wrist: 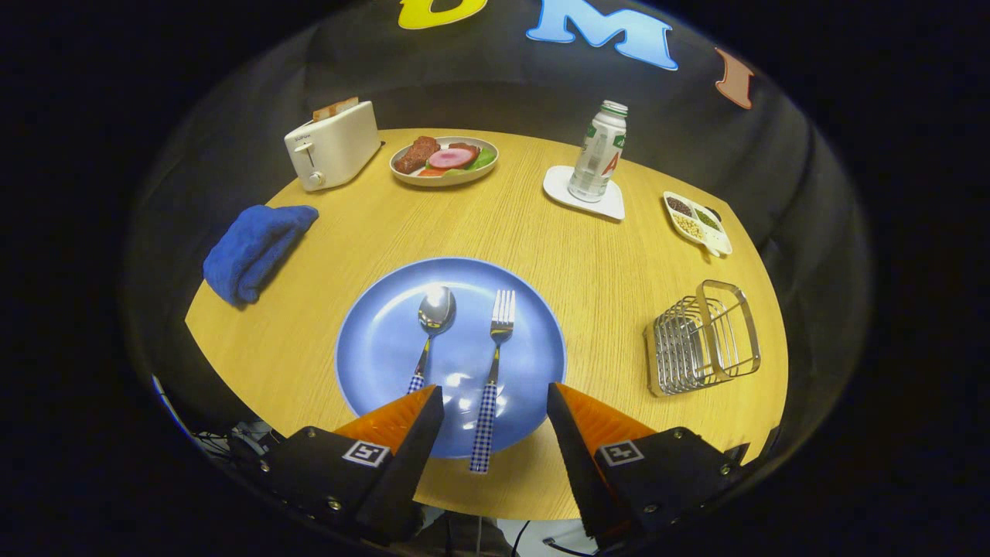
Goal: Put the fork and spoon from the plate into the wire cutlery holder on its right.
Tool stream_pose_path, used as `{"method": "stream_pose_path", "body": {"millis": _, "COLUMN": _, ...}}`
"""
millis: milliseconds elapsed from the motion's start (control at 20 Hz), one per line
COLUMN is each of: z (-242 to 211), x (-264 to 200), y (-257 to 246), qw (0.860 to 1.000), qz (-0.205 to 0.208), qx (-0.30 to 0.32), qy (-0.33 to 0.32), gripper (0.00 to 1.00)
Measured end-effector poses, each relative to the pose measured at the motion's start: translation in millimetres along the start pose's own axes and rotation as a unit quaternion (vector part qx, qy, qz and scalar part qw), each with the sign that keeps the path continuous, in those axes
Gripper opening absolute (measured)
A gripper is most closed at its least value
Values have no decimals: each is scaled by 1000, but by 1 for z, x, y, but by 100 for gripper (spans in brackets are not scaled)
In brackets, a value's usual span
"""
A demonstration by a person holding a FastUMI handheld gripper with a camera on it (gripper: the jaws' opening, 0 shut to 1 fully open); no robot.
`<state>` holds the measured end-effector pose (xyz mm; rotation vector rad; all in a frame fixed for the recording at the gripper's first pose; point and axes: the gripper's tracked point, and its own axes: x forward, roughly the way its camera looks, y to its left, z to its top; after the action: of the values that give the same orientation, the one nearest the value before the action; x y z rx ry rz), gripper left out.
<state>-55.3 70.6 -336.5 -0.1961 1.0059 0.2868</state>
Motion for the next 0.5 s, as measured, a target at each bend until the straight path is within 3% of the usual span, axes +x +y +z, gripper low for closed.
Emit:
{"method": "stream_pose_path", "body": {"millis": 100, "z": -5, "x": 2, "y": 2, "qw": 1000, "qz": 5, "qx": -5, "qy": 18, "gripper": 76}}
{"method": "stream_pose_path", "body": {"millis": 150, "z": -9, "x": 6, "y": 4, "qw": 1000, "qz": 6, "qx": -7, "qy": 26, "gripper": 62}}
{"method": "stream_pose_path", "body": {"millis": 400, "z": -22, "x": 17, "y": 1, "qw": 997, "qz": -4, "qx": -20, "qy": 70, "gripper": 62}}
{"method": "stream_pose_path", "body": {"millis": 500, "z": -19, "x": 11, "y": -2, "qw": 995, "qz": -3, "qx": -22, "qy": 92, "gripper": 31}}
